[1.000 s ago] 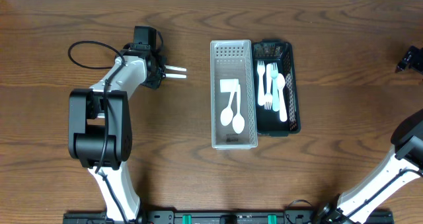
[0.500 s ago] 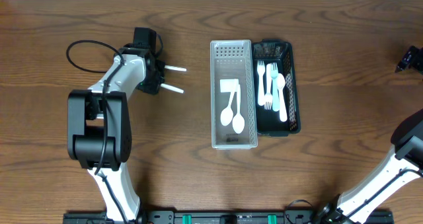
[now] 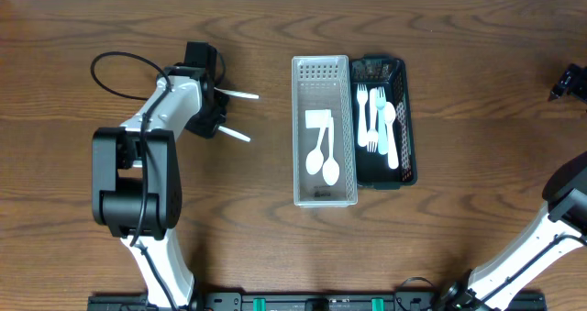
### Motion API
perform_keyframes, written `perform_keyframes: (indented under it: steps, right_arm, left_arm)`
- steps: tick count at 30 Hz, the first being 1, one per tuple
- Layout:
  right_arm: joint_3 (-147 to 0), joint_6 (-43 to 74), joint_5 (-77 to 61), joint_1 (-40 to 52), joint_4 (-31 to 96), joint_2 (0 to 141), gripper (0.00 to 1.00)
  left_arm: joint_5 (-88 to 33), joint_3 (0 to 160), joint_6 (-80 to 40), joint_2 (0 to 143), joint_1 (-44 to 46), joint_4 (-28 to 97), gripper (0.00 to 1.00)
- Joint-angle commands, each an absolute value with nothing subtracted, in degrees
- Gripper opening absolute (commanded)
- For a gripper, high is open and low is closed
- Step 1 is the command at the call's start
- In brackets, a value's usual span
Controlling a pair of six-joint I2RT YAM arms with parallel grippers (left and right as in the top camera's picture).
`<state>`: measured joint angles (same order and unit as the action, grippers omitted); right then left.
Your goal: Pack container
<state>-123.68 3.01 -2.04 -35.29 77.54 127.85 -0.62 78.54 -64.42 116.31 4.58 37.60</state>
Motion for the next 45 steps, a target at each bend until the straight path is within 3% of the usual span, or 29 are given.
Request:
perform_keyframes:
  steps: [1,3,5,6,7,9,11,13,17,20,45]
  right_arm:
    - [-123.6,3.8,-1.9,-35.2,77.6,126.5,0.99]
    - [-123.6,3.8,-1.9,-35.2,77.6,126.5,0.99]
    - [-123.6,3.8,-1.9,-35.2,77.6,126.5,0.99]
    - [-123.6,3.8,-1.9,-35.2,77.6,126.5,0.99]
    - [-123.6,3.8,-1.9,-35.2,77.6,126.5,0.99]
    - [-123.6,3.8,-1.9,-35.2,77.6,126.5,0.99]
    - [-123.6,3.8,-1.9,-35.2,77.6,126.5,0.99]
    - [-123.6,3.8,-1.9,-35.2,77.6,126.5,0.99]
    - [-123.6,3.8,-1.9,-35.2,77.6,126.5,0.99]
    - [-123.6,3.8,-1.9,-35.2,77.6,126.5,0.99]
    - [-123.6,3.8,-1.9,-35.2,77.6,126.5,0.99]
  left_arm:
    - [2.6,78.1,-61.7,110.4,4.3,38.1,0.08]
    - [2.6,78.1,-61.7,107.7,4.3,38.5,0.25]
    - [2.6,78.1,-61.7,104.9,4.3,38.8,0.29]
    - [2.6,78.1,-61.7,103.2,4.3,38.8,0.38]
    - [2.6,78.1,-61.7,102.2,4.3,38.8,0.48]
    - [2.6,78.1,-61.7,99.9,4.3,38.8,0.79]
    - [1.8,78.1,-61.7,98.2,4.3,39.4,0.98]
    - [-1.5,78.1,-63.0,97.6,4.3,41.1,0.98]
    - [-3.4,78.0,-81.4,98.3,4.3,48.6,0.98]
    - [-2.0,77.7,-87.0,99.7,4.2,48.4,0.98]
    - [-3.0,77.7,-82.1,112.9,3.9,42.3,0.98]
